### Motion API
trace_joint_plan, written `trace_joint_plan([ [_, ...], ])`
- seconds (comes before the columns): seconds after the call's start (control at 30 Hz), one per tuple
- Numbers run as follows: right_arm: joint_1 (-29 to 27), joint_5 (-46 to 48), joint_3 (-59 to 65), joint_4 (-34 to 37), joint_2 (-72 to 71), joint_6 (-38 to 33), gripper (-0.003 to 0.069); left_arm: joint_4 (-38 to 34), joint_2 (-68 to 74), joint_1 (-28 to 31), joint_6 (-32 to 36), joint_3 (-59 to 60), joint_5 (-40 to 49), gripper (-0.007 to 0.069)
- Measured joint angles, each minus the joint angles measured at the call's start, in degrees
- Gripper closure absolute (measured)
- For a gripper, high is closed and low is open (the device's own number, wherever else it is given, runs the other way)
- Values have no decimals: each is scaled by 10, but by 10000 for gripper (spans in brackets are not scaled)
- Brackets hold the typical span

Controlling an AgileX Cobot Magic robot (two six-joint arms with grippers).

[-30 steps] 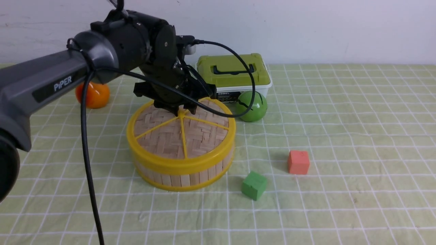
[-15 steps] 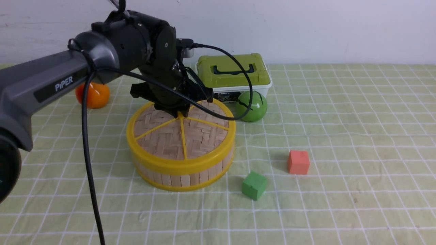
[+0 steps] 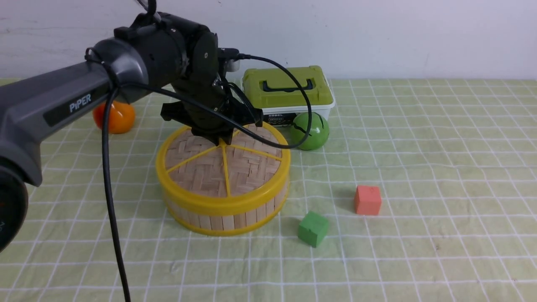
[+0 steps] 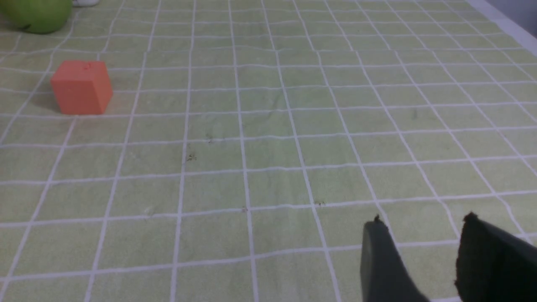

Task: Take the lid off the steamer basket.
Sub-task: Use the left arm to lift the lid of the steamer, then use the left arm to place the steamer lid on the table

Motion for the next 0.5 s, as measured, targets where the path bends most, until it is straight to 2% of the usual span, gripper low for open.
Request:
trace_joint_plan([
  [0.23,0,0,0,0,0,0,418,7,-78,0,0,5,25,515],
  [0.5,0,0,0,0,0,0,418,131,-221,22,-49,4,42,515],
])
